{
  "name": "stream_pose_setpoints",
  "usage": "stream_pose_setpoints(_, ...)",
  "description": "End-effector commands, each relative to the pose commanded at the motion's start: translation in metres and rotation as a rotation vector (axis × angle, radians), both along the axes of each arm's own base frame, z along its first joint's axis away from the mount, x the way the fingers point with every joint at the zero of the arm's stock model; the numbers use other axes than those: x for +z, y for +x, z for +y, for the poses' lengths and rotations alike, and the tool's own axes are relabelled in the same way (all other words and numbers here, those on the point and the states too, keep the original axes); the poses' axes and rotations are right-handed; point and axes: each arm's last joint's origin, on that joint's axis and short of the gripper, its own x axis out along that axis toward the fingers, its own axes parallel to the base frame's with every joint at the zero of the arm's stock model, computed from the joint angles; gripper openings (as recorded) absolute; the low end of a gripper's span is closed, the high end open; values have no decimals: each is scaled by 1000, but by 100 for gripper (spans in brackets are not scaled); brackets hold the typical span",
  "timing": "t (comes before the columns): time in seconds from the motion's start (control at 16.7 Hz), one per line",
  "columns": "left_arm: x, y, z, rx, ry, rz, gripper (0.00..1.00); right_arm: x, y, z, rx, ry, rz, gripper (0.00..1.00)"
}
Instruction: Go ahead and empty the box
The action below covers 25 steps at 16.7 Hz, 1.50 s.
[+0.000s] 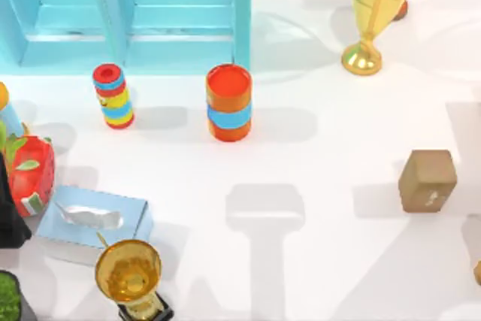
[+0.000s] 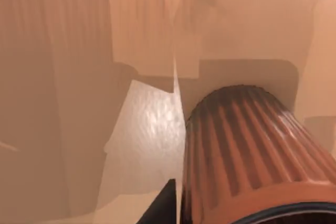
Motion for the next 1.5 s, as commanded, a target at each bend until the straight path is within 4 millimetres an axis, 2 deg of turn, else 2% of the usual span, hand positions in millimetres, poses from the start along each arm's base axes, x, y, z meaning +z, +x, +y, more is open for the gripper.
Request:
stream_pose_setpoints(0.36, 0, 0, 0, 0, 0, 0, 100, 0, 0, 0, 0, 0, 0, 2)
stream_pose_setpoints(0.42, 0, 0, 0, 0, 0, 0, 100, 0, 0, 0, 0, 0, 0, 0)
stream_pose_setpoints(0.96, 0, 0, 0, 0, 0, 0, 100, 2, 0, 1, 0, -2, -4, 0)
stream_pose_setpoints(1.08, 0, 0, 0, 0, 0, 0, 100, 12, 6, 5, 8, -10, -34, 0)
stream_pose_setpoints(1.26, 0, 0, 0, 0, 0, 0, 100, 32, 27, 18, 41, -29, -117, 0)
stream_pose_setpoints(1.5, 0, 0, 0, 0, 0, 0, 100, 72, 48, 34, 94, -47, -205, 0)
